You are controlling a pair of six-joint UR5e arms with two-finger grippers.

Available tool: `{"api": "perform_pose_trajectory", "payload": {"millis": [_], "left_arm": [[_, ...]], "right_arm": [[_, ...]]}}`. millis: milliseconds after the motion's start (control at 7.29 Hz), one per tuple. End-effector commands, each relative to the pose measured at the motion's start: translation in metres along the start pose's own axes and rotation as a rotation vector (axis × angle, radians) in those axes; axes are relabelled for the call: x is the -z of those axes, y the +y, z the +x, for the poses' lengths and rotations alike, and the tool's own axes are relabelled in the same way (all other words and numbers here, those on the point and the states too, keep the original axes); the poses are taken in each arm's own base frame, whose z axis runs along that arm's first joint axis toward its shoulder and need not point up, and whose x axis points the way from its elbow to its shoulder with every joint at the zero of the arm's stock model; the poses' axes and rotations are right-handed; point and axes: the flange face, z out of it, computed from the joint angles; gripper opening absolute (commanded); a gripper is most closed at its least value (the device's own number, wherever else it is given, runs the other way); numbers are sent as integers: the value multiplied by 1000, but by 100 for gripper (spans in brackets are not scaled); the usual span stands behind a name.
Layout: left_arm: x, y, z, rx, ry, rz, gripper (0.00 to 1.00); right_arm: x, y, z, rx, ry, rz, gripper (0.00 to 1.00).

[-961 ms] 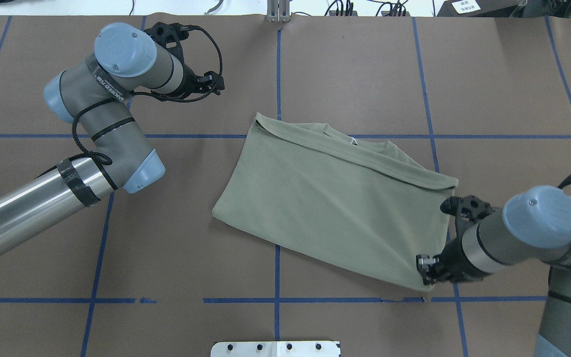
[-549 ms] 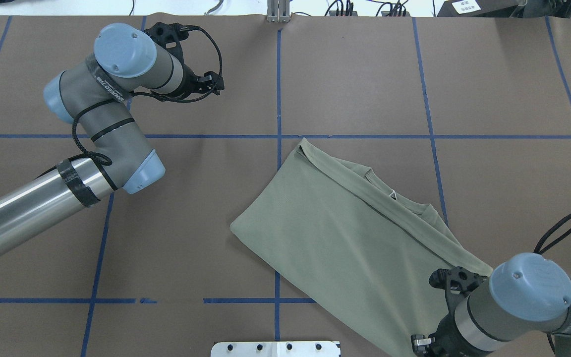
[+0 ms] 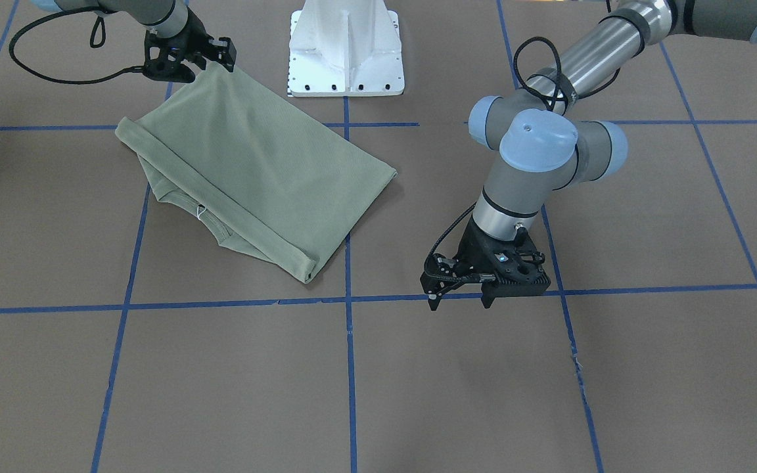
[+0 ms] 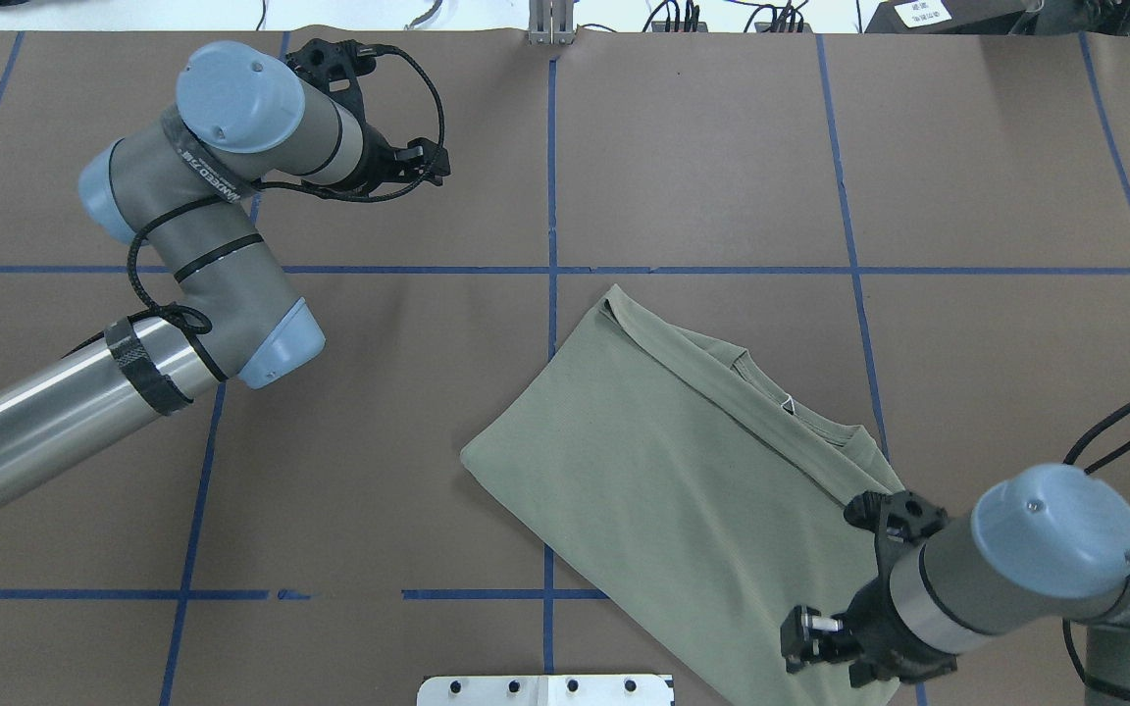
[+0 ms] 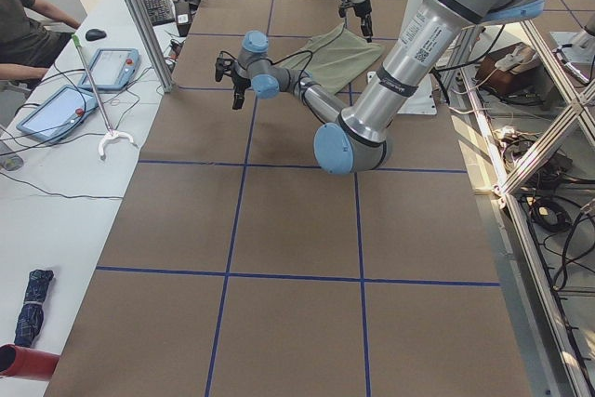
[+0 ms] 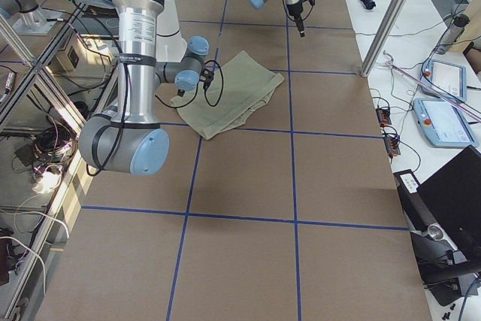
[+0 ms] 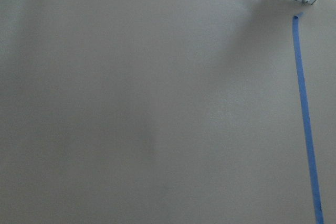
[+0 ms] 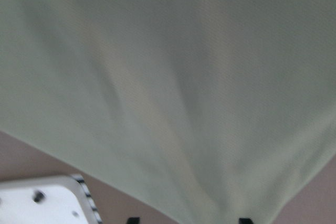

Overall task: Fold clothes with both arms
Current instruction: 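Drag the held shirt edge toward the robot, rotating the shirt, then release the shirt with the right gripper while the left gripper reaches its nearest corner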

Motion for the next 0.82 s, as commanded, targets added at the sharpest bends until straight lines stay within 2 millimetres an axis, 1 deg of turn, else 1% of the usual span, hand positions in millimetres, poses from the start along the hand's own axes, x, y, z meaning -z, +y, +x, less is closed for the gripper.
{"api": "perform_pose_trajectory", "payload": {"millis": [0,137,275,412,549,686], "left_arm": [[27,62,-4,32,73,-100,99],[20,123,17,88,93,-178,99],[17,173,37,187,101,-247,99],[10,228,59,216,103,-297,98],[5,260,69,232,96,-303,98],[7,261,66,271,88,-300,97]], "right_arm": [[82,-84,-9,-99,-130,203,100],[108,-106,-3,-136,-159,261,100],[118,-118,2,-156,-166,288,100],[116,-121,3,-160,-162,291,100],[116,-122,4,-162,-160,289,100],[117,-122,3,-161,-163,289,100]]}}
